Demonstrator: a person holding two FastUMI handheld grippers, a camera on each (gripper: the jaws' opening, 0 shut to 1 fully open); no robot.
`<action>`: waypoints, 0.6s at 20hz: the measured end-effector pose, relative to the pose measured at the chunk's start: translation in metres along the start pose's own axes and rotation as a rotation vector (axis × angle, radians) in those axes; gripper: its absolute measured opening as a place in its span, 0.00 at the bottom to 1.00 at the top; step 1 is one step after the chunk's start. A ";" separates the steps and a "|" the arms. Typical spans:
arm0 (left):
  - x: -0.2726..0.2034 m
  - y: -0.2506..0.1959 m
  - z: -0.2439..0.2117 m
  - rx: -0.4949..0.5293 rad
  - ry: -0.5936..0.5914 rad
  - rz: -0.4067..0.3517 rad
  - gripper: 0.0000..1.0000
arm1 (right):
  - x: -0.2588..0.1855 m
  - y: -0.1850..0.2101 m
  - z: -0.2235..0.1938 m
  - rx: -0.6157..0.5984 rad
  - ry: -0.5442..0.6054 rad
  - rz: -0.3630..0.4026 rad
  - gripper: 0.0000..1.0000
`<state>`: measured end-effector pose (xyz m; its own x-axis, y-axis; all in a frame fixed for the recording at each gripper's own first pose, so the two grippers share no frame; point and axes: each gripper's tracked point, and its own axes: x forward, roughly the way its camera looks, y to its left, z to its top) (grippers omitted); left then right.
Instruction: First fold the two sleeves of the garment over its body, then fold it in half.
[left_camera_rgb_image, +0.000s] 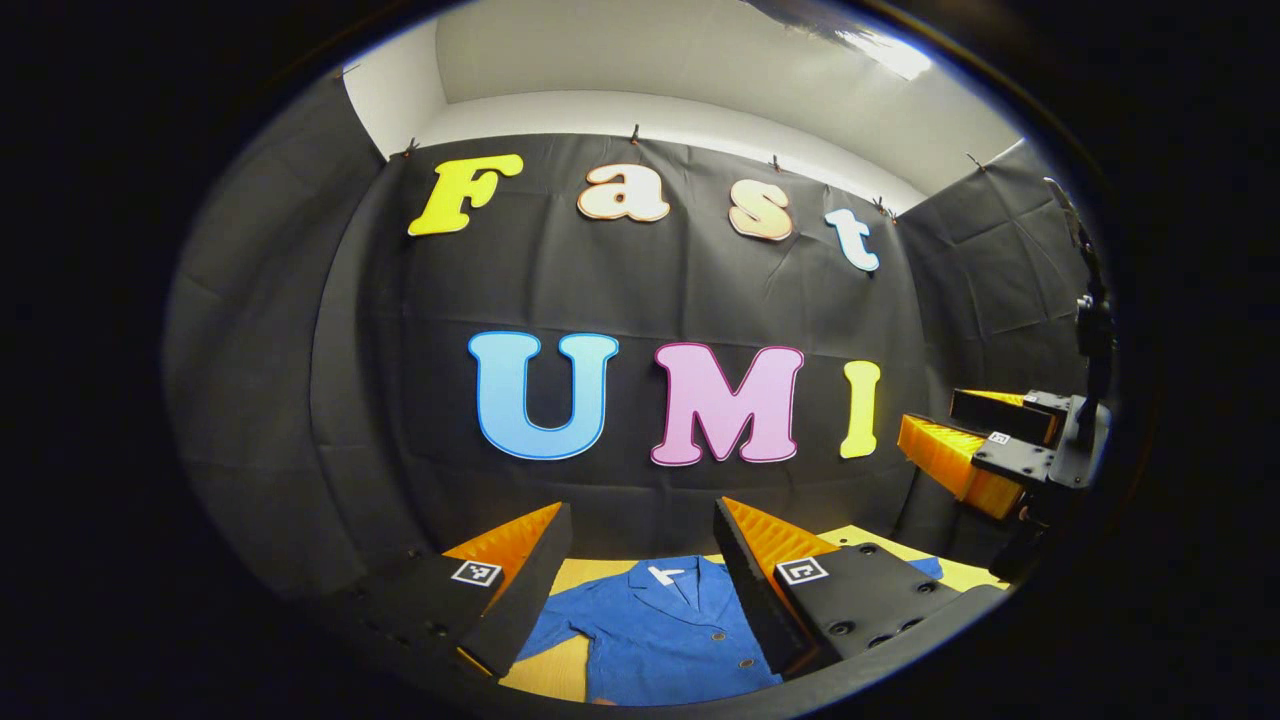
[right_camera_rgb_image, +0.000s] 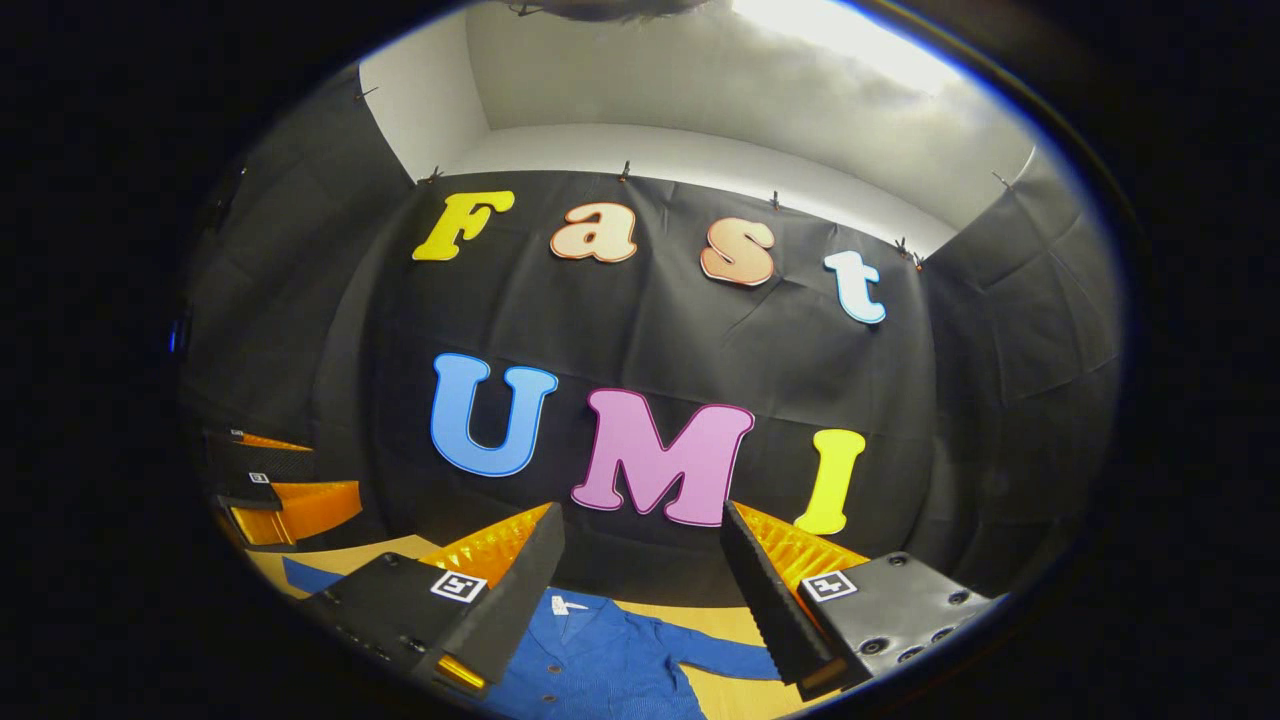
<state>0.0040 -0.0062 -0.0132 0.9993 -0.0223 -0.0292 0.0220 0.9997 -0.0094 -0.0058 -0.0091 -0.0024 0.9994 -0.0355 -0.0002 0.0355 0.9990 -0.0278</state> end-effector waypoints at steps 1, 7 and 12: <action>0.001 -0.001 0.000 -0.001 0.000 -0.001 0.82 | -0.001 -0.001 -0.001 0.006 0.004 -0.001 0.96; 0.001 -0.004 -0.007 -0.020 0.016 0.005 0.82 | 0.001 -0.004 -0.013 0.030 0.041 0.004 0.98; 0.007 -0.016 -0.012 0.005 0.026 -0.001 0.82 | 0.010 -0.003 -0.064 0.066 0.201 0.028 0.99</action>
<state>0.0098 -0.0224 -0.0251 0.9982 -0.0238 -0.0555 0.0236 0.9997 -0.0040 0.0041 -0.0142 -0.0667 0.9798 -0.0060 -0.2000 0.0144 0.9991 0.0405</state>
